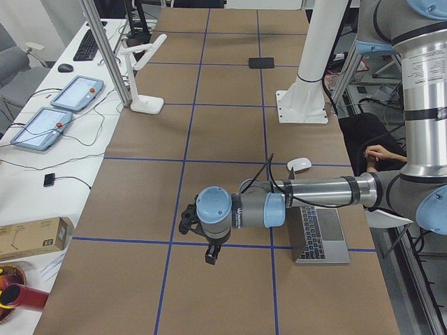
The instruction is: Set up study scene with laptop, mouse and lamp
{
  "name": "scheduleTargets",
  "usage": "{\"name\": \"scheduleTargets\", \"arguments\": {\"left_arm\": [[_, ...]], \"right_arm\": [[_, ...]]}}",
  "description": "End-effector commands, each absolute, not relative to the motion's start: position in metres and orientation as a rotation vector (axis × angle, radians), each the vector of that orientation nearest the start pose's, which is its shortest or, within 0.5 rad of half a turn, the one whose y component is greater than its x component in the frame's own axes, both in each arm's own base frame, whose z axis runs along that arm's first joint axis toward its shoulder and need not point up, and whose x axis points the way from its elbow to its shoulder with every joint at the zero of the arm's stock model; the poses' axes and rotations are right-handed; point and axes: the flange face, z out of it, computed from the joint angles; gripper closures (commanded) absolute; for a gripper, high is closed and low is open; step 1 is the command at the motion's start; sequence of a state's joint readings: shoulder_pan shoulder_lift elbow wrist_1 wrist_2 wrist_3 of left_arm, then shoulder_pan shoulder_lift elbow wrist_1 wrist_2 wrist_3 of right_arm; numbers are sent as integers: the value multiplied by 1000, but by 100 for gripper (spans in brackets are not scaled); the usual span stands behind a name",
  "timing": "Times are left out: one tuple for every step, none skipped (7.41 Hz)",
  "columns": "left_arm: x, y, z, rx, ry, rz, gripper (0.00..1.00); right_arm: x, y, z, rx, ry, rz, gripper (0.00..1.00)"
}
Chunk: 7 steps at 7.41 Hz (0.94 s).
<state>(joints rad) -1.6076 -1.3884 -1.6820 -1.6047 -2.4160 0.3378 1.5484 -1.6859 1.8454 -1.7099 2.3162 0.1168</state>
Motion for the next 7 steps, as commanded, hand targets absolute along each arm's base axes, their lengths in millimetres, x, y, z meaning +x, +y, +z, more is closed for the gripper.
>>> {"name": "scheduleTargets", "arguments": {"left_arm": [[-75,-409,678,127,839,266,0],[-76,-409,677,128,839,265,0],[-75,-407,668,141,835,273,0],[-75,-391,657,152,833,274,0],[-74,-368,639,170,830,279,0],[-72,-349,619,191,827,290,0],[-72,-337,602,216,823,306,0]], "right_arm": [[49,-444,587,-27,-749,67,0],[46,-445,581,-20,-766,63,0],[33,-454,570,4,-787,22,0],[30,-459,558,65,-813,-10,0],[27,-459,555,93,-822,-27,0],[23,-459,556,92,-823,-35,0],[22,-459,554,92,-824,-30,0]]}}
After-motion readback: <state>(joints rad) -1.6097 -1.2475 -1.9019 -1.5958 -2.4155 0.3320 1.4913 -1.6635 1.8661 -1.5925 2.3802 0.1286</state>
